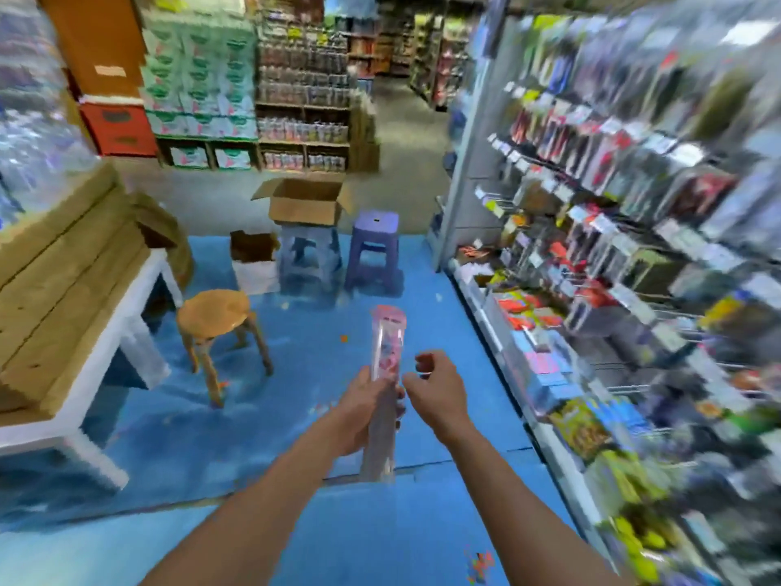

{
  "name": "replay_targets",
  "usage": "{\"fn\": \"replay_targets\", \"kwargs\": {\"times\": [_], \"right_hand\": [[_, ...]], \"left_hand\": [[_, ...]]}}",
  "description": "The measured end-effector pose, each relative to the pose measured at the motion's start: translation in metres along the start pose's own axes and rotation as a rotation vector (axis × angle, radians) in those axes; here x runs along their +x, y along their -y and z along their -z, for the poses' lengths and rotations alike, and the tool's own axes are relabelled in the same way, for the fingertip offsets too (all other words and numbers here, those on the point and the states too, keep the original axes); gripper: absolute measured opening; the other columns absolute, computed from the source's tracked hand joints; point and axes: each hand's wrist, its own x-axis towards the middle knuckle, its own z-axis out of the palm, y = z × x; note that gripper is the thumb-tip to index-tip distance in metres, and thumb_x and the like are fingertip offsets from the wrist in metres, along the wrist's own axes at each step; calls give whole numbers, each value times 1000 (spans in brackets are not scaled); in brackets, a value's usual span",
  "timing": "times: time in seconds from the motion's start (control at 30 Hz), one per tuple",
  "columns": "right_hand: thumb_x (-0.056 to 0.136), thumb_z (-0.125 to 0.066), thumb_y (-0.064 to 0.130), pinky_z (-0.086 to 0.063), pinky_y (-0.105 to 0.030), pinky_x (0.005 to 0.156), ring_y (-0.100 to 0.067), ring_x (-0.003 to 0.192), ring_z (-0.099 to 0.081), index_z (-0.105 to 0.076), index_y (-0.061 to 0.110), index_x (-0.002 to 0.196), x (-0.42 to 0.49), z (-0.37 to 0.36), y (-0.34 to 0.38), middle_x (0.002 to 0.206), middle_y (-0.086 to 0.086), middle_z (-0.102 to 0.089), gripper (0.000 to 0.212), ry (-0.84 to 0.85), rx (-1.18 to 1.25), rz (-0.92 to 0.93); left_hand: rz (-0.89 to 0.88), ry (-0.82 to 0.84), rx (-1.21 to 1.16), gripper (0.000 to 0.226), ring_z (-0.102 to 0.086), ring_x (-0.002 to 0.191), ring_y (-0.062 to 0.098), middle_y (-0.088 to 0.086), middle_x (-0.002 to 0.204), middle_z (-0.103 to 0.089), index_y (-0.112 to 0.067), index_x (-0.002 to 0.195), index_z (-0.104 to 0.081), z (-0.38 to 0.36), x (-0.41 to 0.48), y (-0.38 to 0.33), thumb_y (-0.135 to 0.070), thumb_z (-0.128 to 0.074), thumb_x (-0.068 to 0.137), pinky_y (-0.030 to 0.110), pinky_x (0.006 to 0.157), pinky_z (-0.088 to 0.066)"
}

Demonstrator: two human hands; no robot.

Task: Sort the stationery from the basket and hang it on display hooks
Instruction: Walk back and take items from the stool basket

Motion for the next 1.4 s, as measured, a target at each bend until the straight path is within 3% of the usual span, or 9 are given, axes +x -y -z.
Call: {"fn": "replay_targets", "kwargs": {"times": [0.2,0.43,0.6,0.77,0.97,1.03,1.1,1.2,1.4], "right_hand": [[83,-79,37,-47,-43,108,-14,124,-52,-21,29,160,85,95,25,138,9,-45,97,-323,351,-2],[93,-66,16,-50,-34,90,-17,104,-57,-48,24,133,133,186,28,113,10,-54,44,-666,227,-47],[86,-69,4,-45,-11,81,-13,103,-57,-50,25,126,124,247,4,116,7,-56,48,-918,202,-63],[86,-76,9,-53,-38,97,-10,107,-58,-42,17,145,92,313,-21,124,7,-56,68,-1074,350,-75],[86,-80,14,-51,-26,59,-16,69,-73,-66,3,88,52,392,-68,81,-16,-74,18,-1098,449,-183],[86,-81,17,-48,-25,55,-10,53,-64,-55,12,62,48,417,-85,67,-22,-67,35,-1135,367,-204],[79,-85,32,-44,-30,56,-12,51,-54,-48,18,55,44,444,-98,68,-28,-64,46,-1177,348,-201],[82,-83,34,-28,-28,52,-12,48,-34,-41,19,51,38,484,-113,48,-1,-40,54,-1214,343,-193],[85,-82,22,-34,-31,59,-14,55,-44,-56,17,51,44,541,-134,51,6,-53,42,-1255,358,-129]], "left_hand": [[-43,458,336,12,-58,59,21,6,81,-62,-18,106,-56,-90,83,-65,-21,-64,98,27,54,-45],[9,812,397,28,-64,67,27,20,84,-64,-3,100,-64,-187,150,-111,-25,-79,90,34,62,-53],[167,1012,500,61,-71,96,37,29,111,-72,-1,113,-71,-259,168,-104,-47,-89,78,43,81,-55],[132,1141,509,42,-67,77,29,19,94,-70,-7,101,-74,-344,163,-92,-43,-85,83,38,72,-55],[104,1248,410,21,-65,56,22,16,75,-68,-2,94,-68,-439,133,-76,-22,-74,92,29,50,-53],[70,1264,404,28,-66,59,23,18,78,-69,-3,96,-70,-471,128,-71,-27,-78,85,31,52,-54],[48,1281,414,34,-67,62,23,16,79,-70,-4,98,-71,-504,124,-66,-34,-78,82,32,55,-55],[49,1271,445,38,-66,63,19,8,76,-71,-6,102,-69,-549,117,-61,-42,-71,91,30,58,-54],[75,1277,413,48,-72,80,28,15,92,-76,-6,118,-67,-611,122,-53,-46,-70,92,35,70,-58]]}}
